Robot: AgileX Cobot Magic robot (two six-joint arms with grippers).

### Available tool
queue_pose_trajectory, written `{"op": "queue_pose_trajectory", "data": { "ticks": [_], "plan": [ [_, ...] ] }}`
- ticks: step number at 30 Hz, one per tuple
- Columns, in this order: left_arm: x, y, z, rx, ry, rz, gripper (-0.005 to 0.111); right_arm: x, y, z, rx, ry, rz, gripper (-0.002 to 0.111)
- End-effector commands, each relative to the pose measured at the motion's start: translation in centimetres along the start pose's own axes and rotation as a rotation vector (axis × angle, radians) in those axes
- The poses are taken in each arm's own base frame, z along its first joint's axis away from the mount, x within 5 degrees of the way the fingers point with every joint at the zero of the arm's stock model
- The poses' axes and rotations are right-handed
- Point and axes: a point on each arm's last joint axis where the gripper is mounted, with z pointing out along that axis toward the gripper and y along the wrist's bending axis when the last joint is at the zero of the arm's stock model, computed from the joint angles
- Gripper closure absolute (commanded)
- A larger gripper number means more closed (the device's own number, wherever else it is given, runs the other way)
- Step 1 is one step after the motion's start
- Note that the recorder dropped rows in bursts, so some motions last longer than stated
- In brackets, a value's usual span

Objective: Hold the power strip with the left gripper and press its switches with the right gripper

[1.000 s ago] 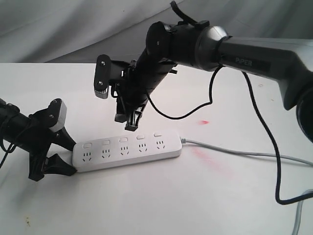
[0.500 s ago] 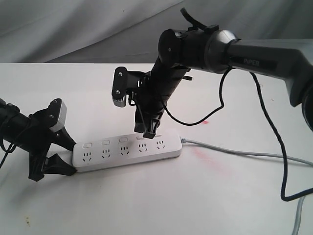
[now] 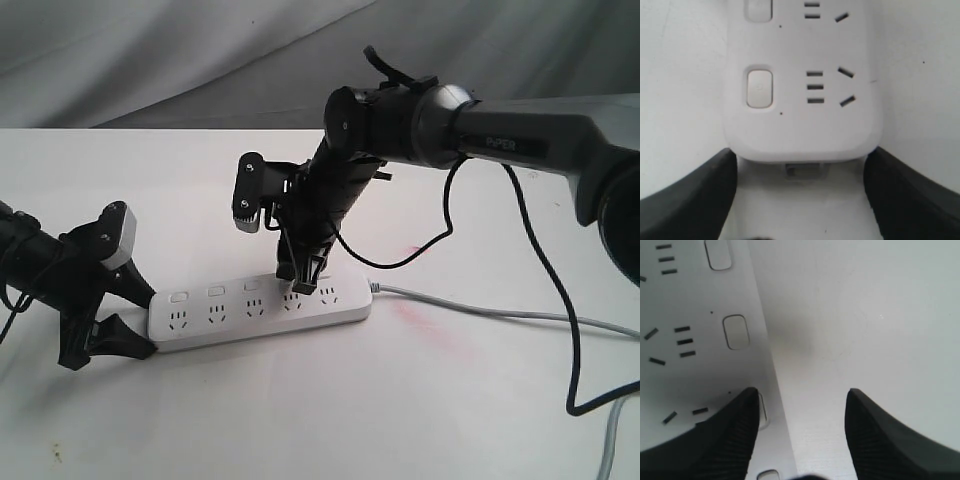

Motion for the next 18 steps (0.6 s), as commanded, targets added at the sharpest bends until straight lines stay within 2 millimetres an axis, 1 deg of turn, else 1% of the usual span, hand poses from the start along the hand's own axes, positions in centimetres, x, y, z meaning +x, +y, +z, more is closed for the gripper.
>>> {"op": "queue_pose_trajectory", "data": {
  "ticks": [1,6,10,13,18],
  "plan": [
    [-0.2,0.0,0.1,0.003,-0.01,-0.004,0.04,0.3,0.0,0.3,-0.001,0.003,0.01,0.059],
    [-0.2,0.0,0.1,0.003,-0.01,-0.004,0.04,0.4,0.0,0.3,-0.005,0.005,0.008,0.059],
    [-0.2,0.0,0.1,0.003,-0.01,-0.004,0.04,0.7,0.1,1.2,-0.018,0.021,-0.016,0.059],
    [-0.2,0.0,0.1,0.003,-0.01,-0.004,0.04,1.0,0.4,2.3,-0.042,0.038,-0.022,0.059],
    [-0.2,0.0,0.1,0.003,-0.01,-0.004,0.04,1.3,0.6,2.9,-0.054,0.049,-0.022,0.059]
  ]
}}
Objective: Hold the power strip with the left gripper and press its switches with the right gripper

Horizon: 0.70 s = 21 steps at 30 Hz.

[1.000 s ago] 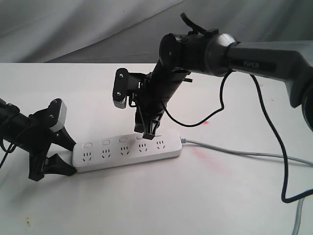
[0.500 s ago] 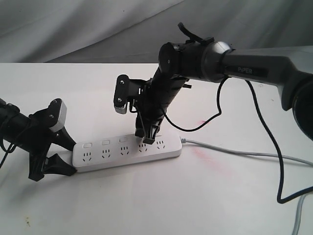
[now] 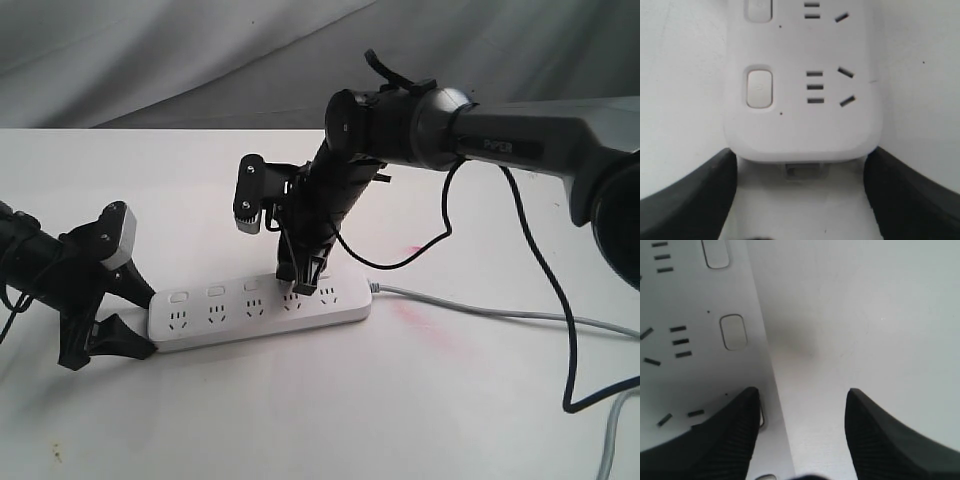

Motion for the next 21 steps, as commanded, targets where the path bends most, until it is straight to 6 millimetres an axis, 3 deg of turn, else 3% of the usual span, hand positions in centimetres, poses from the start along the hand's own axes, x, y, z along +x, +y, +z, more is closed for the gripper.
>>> {"op": "queue_pose_trajectory", "data": {
  "ticks": [1,11,21],
  "plan": [
    [-0.2,0.0,0.1,0.003,-0.01,-0.004,0.04,1.0,0.5,2.1,-0.042,0.041,-0.009,0.059],
    [-0.2,0.0,0.1,0.003,-0.01,-0.004,0.04,0.9,0.5,1.9,-0.034,0.036,-0.013,0.059],
    [-0.2,0.0,0.1,0.003,-0.01,-0.004,0.04,-1.5,-0.8,-4.3,0.133,-0.069,-0.04,0.059]
  ]
}}
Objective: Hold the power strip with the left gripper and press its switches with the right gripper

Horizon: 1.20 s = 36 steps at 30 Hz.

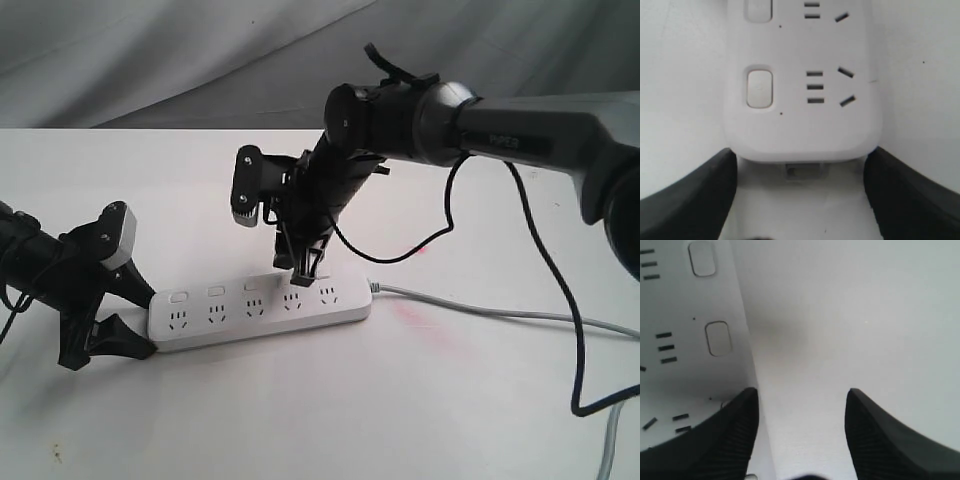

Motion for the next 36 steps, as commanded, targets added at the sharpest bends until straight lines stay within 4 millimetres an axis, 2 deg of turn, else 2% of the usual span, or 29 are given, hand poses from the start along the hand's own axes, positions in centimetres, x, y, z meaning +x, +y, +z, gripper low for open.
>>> {"op": "queue_pose_trajectory", "data": {
  "ticks": [1,5,8,13,20,26,36],
  "plan": [
    [-0.2,0.0,0.1,0.003,-0.01,-0.004,0.04,-1.0,-0.6,-3.2,0.073,-0.035,-0.026,0.059],
    [-0.2,0.0,0.1,0.003,-0.01,-0.004,0.04,-0.2,-1.0,-4.3,0.058,0.0,-0.017,0.059],
    [-0.2,0.0,0.1,0.003,-0.01,-0.004,0.04,0.3,-1.0,-4.3,0.038,0.013,-0.009,0.059],
    [-0.2,0.0,0.1,0.003,-0.01,-0.004,0.04,1.7,-1.0,-3.6,0.012,0.04,0.017,0.059],
    [-0.2,0.0,0.1,0.003,-0.01,-0.004,0.04,3.2,0.3,-1.5,0.02,0.044,0.051,0.059],
    [-0.2,0.0,0.1,0.003,-0.01,-0.004,0.04,3.9,0.8,-0.7,0.029,0.047,0.061,0.059],
    [-0.2,0.0,0.1,0.003,-0.01,-0.004,0.04,3.9,0.8,-0.6,0.038,0.045,0.061,0.059]
  ]
}}
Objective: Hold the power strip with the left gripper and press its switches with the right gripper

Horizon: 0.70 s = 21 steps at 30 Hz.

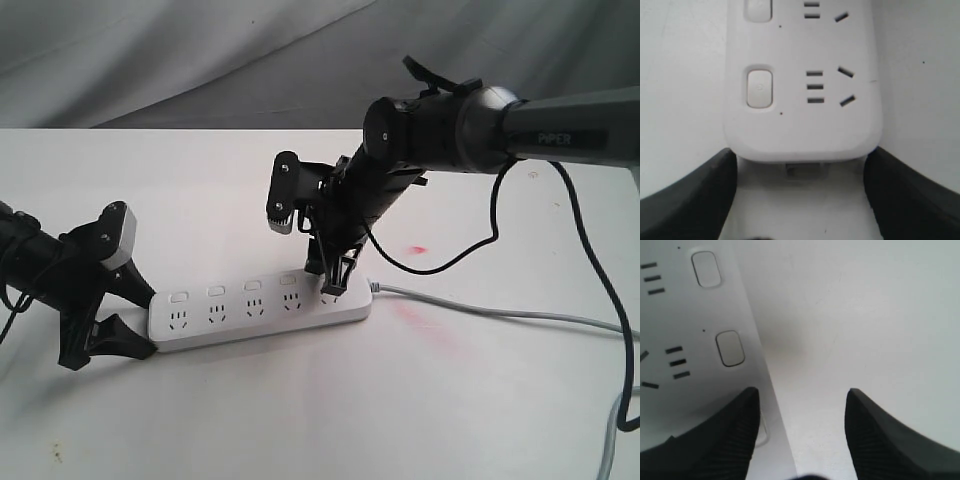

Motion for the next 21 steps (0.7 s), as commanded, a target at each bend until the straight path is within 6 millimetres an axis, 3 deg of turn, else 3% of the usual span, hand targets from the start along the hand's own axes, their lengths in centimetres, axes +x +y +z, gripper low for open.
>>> {"op": "queue_pose_trajectory", "data": {
  "ticks": [1,21],
  "plan": [
    [-0.2,0.0,0.1,0.003,-0.01,-0.004,0.04,0.4,0.0,-0.1,-0.005,0.008,0.008,0.059],
    [-0.2,0.0,0.1,0.003,-0.01,-0.004,0.04,2.0,1.2,2.2,-0.096,0.097,-0.019,0.059]
  ]
}}
